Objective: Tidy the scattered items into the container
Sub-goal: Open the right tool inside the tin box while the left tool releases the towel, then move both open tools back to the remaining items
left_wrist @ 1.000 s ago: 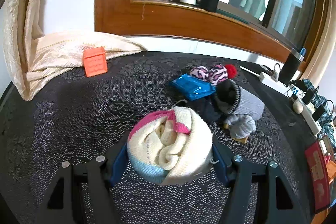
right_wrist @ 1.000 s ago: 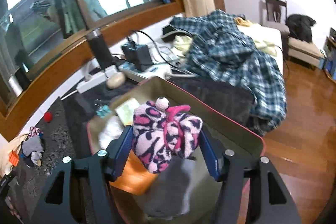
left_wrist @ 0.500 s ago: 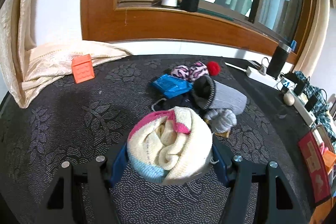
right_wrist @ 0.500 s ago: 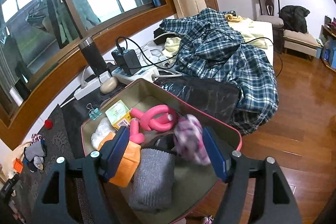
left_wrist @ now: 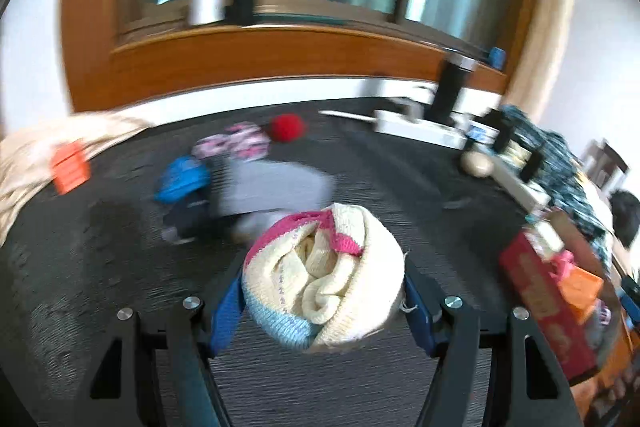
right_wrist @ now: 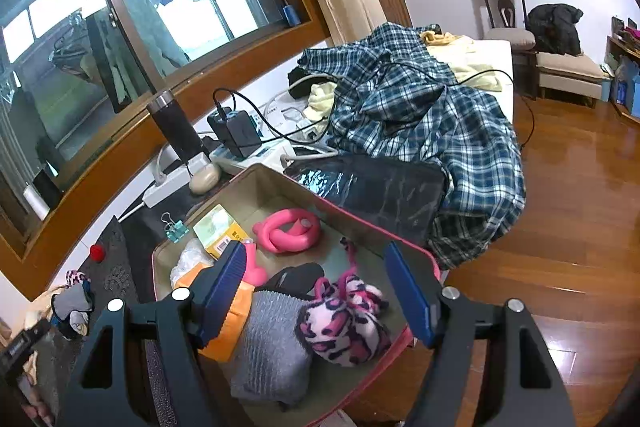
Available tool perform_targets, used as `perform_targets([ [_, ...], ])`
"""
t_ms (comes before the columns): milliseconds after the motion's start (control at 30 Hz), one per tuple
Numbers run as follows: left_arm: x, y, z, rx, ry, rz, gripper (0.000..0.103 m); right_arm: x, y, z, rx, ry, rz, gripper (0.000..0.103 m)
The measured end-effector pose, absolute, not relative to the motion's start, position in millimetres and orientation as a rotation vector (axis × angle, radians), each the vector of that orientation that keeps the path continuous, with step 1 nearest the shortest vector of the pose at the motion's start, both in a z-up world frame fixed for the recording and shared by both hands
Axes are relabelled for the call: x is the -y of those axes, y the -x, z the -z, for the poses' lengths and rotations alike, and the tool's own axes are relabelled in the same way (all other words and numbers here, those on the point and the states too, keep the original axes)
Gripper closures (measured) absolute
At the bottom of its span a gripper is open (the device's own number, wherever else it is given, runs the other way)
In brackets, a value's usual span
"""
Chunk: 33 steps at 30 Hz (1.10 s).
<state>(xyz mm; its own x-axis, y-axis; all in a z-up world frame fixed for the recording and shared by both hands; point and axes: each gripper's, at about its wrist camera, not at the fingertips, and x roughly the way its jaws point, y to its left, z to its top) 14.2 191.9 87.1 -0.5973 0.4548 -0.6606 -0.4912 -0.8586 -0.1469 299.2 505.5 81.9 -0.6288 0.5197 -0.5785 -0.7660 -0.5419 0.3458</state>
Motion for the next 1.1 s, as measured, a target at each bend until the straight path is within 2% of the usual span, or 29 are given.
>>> perform_targets([
  [233,-285,-54,-100,-0.198,0.894,-2.241,0.033,-514,-306,-78,-0.777,0.524,-2.187,0.028],
  [700,-418,-107,-101,-0.365,0.837,-2.019,0.033,-518,-321,-81,-0.744,0.435,-2.178,0.028],
  [867,-434,-110,-94,-0.388,0.857,-1.986,0.030,-519,-327,-84,-0.732,0.399,-2.171,0.028],
  [967,-431,-107,-93,-0.375,0.865,-1.992,0.023,-520,-328,-84,-0.731,0.393,-2.167,0.028],
  [1100,-427,-103,-92,-0.358,0.875,-1.999,0.023,-518,-324,-82,-0.729,0.407,-2.169,0.028],
])
